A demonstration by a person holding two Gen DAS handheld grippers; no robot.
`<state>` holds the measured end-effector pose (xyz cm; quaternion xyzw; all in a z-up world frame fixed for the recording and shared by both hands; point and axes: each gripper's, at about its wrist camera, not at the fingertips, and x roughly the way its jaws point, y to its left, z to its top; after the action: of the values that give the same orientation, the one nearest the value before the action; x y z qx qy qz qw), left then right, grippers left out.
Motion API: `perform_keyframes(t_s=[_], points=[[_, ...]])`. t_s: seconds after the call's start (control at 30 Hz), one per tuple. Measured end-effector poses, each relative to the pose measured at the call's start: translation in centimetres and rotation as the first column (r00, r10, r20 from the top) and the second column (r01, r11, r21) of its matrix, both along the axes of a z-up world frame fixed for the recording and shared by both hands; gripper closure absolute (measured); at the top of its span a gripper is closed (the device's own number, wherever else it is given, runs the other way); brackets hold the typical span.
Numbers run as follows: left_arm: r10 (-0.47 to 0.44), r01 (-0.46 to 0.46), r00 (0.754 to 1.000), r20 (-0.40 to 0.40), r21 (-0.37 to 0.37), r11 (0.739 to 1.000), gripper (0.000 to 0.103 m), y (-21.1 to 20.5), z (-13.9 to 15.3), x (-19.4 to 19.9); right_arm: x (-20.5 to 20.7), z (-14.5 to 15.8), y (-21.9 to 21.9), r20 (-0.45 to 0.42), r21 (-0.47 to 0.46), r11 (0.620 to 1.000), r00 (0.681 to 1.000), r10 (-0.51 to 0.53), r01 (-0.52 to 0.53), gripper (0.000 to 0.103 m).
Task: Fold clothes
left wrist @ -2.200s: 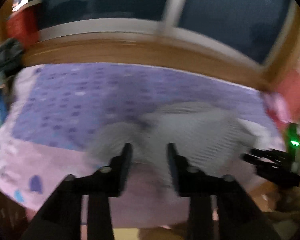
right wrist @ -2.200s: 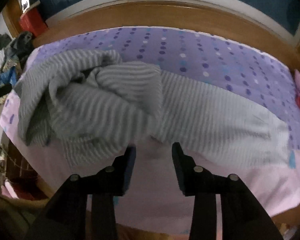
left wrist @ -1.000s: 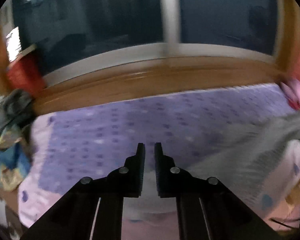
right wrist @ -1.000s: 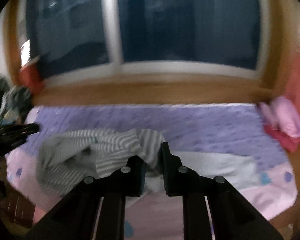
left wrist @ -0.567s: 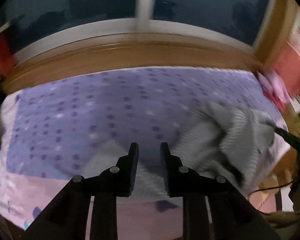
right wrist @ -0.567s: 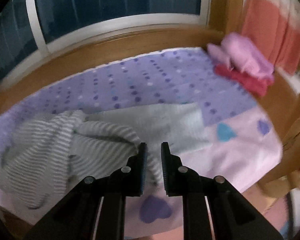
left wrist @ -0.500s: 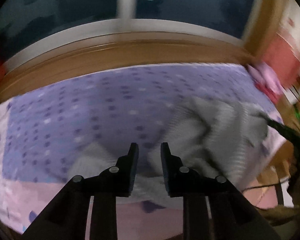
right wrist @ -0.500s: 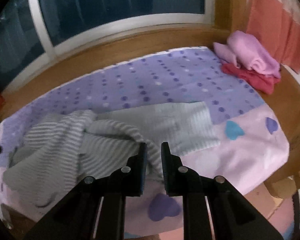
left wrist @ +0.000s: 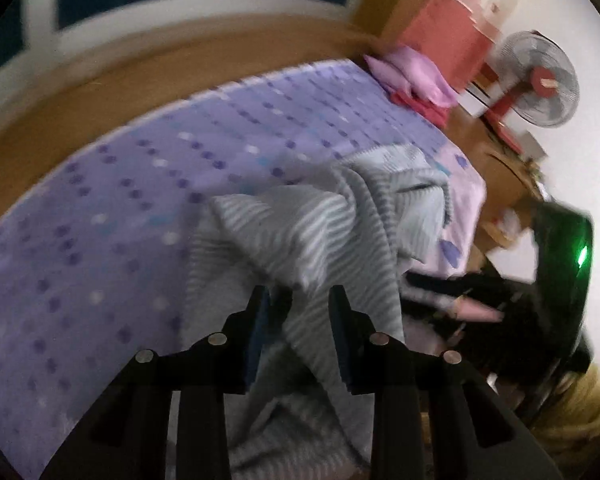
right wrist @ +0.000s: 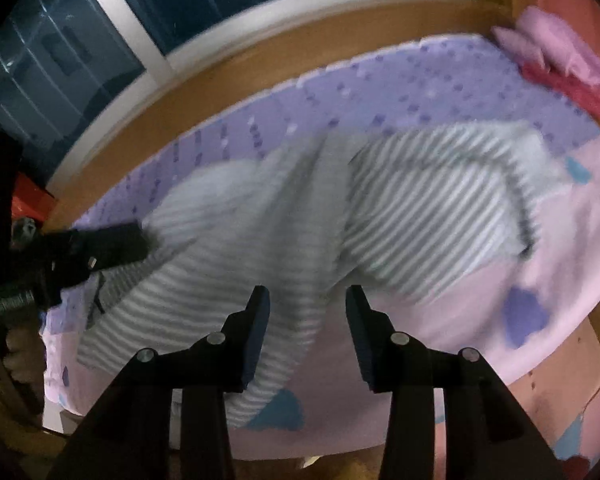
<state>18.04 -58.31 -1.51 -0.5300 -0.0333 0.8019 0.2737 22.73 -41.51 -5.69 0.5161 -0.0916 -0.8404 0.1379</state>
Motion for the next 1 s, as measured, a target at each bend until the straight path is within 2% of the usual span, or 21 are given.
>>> perform_keyframes(t_s=[0.1, 0.17, 0.2, 0.27, 0.37, 0.47, 0.57, 0.63, 0.7, 0.77, 0.9, 0.97, 1.0], points=[[-0.078, 0.077, 0.996, 0.036, 0.035, 0.996, 0.072, 1.1, -1.3, -1.6, 0.4, -1.3, -1.8, 0.015, -0.011, 0.999, 0.999, -0.043, 0.043, 0.063], [-0.089, 0.087, 0.995, 0.039, 0.045, 0.995, 0.075, 1.2, -1.5, -1.9, 1.1, -1.1, -3.3, -0.003, 0.014, 0.999, 0.999, -0.039, 0.039, 0.078], [-0.094, 0.092, 0.995, 0.04, 0.051, 0.994, 0.087, 1.2, -1.6, -2.0, 1.6, -0.7, -4.3, -0.024, 0.041, 0.999, 0.999, -0.025, 0.026, 0.087], [-0.102, 0.099, 0.994, 0.035, 0.062, 0.993, 0.09, 1.1, -1.5, -2.2, 2.6, 0.7, -6.0, -0.076, 0.071, 0.997, 0.997, 0.009, -0.003, 0.091], [-0.065, 0.07, 0.995, -0.082, 0.06, 0.996, 0.09, -1.9, 2.3, -1.2, 4.3, 3.4, -8.9, -0.135, -0.025, 0.993, 0.985, 0.109, -0.113, 0.093], [0.006, 0.004, 0.985, -0.172, 0.059, 0.998, 0.09, -5.5, 5.7, 0.2, 6.0, 5.9, -14.1, -0.204, -0.048, 0.956, 0.94, 0.275, -0.29, 0.093], [0.082, -0.073, 0.975, -0.205, 0.054, 0.996, 0.09, -9.0, 6.9, 2.0, 7.3, 6.3, -18.6, -0.211, -0.028, 0.892, 0.875, 0.435, -0.45, 0.093], [0.133, -0.129, 0.97, -0.201, 0.037, 0.991, 0.09, -11.2, 6.4, 3.1, 8.1, 5.8, -21.6, -0.188, -0.013, 0.833, 0.819, 0.542, -0.554, 0.093], [0.178, -0.175, 0.971, -0.159, 0.027, 0.984, 0.088, -13.1, 4.9, 3.8, 8.7, 4.7, -24.1, -0.135, 0.004, 0.772, 0.765, 0.63, -0.636, 0.093], [0.213, -0.211, 0.972, -0.1, 0.028, 0.977, 0.088, -14.8, 3.2, 4.1, 9.3, 3.7, -25.7, -0.088, 0.046, 0.747, 0.742, 0.664, -0.663, 0.091], [0.226, -0.225, 0.974, -0.01, 0.057, 0.973, 0.087, -17.6, 0.9, 4.8, 9.8, 4.2, -25.0, -0.101, 0.11, 0.781, 0.775, 0.624, -0.614, 0.087], [0.192, -0.192, 0.981, 0.007, 0.066, 0.979, 0.085, -18.1, 0.5, 5.0, 9.9, 5.2, -23.1, -0.132, 0.134, 0.814, 0.804, 0.58, -0.565, 0.08], [0.175, -0.175, 0.985, 0.005, 0.068, 0.982, 0.081, -17.8, 0.6, 5.2, 10.1, 6.0, -21.5, -0.157, 0.154, 0.836, 0.822, 0.547, -0.527, 0.074]])
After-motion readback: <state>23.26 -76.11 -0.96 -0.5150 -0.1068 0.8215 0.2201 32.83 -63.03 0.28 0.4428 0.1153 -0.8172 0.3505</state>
